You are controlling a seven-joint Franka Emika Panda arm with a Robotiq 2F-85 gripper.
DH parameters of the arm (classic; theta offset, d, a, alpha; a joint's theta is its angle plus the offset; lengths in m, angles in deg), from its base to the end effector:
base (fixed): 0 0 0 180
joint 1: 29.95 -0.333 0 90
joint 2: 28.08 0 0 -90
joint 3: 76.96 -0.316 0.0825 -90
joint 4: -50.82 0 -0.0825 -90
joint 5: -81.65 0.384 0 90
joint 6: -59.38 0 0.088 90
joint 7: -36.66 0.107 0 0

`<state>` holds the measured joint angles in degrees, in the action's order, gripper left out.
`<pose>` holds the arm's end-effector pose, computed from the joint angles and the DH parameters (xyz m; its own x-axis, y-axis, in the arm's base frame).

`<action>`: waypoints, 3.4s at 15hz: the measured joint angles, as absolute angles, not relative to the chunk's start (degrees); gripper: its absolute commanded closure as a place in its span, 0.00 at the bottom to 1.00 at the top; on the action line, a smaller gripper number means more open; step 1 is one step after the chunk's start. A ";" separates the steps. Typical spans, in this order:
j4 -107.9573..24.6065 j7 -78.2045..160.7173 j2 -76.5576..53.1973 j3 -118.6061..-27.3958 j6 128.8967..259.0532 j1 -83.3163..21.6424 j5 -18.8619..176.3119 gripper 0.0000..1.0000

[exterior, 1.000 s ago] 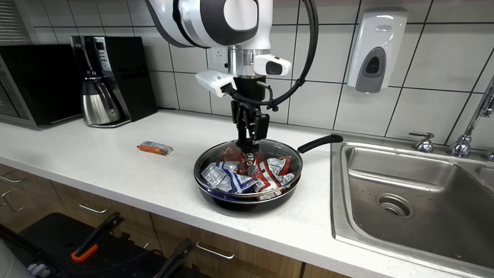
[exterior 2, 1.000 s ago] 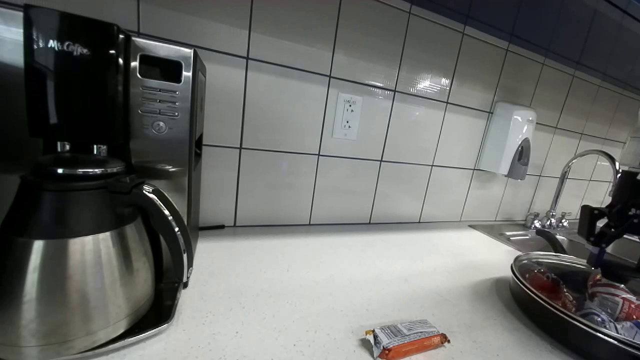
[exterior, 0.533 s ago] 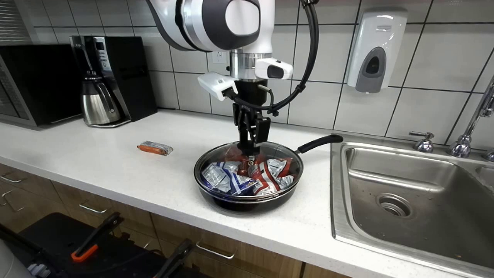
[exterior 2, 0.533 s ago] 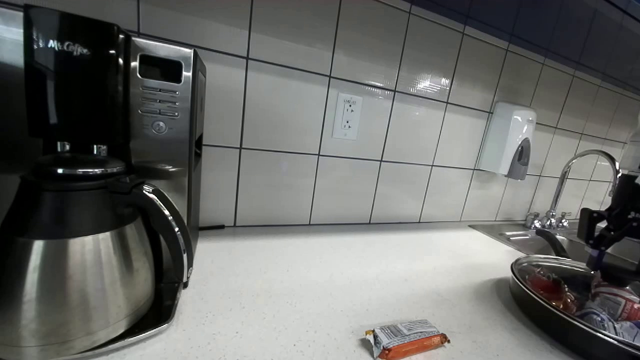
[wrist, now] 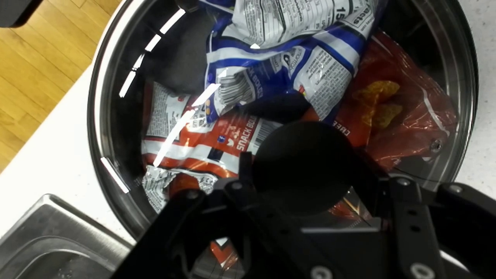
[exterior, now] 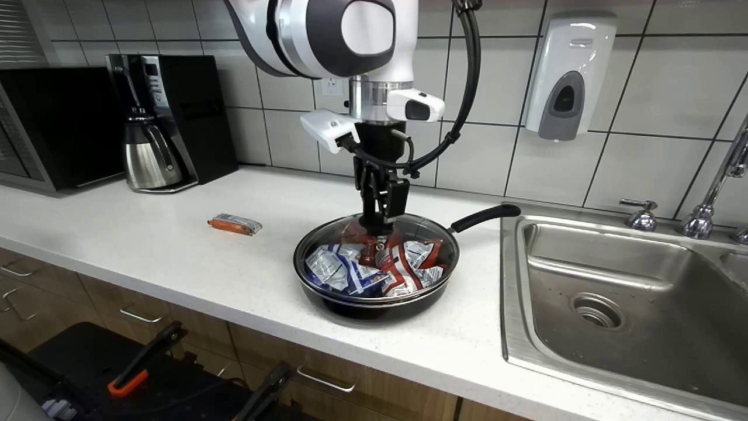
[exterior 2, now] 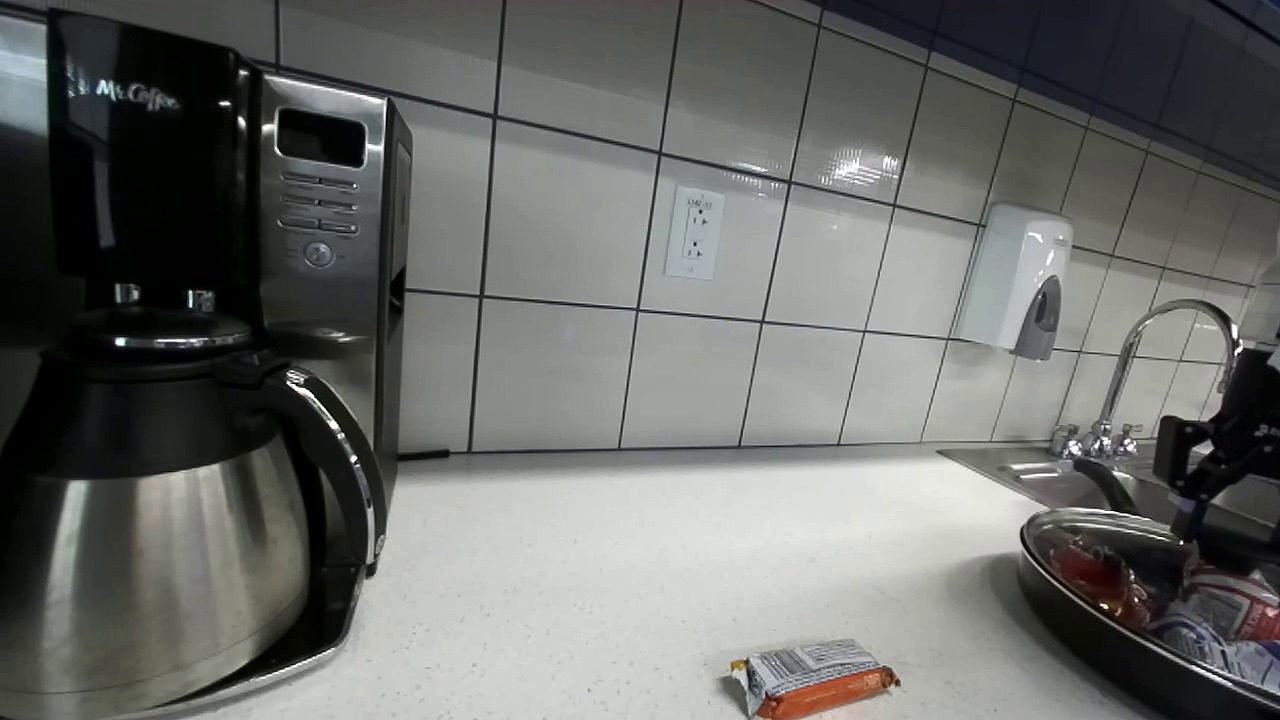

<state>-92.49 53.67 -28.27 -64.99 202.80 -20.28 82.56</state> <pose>0.4335 -0.1721 0.2851 0.7730 -0.6345 0.0019 -0.6344 -0.7729 -0.0113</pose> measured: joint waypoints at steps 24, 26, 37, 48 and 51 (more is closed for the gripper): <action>-92.46 53.62 -28.08 -65.45 202.75 -20.84 84.67 0.00; -92.47 53.62 -28.64 -65.79 202.75 -20.89 84.47 0.00; -94.64 53.94 -36.88 -67.29 202.35 -20.90 79.16 0.00; -95.80 53.63 -43.16 -72.62 201.95 -22.24 78.48 0.00; -96.27 52.04 -43.14 -72.63 201.89 -23.97 81.45 0.00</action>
<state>-96.27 52.04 -43.14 -72.63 201.89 -23.97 81.45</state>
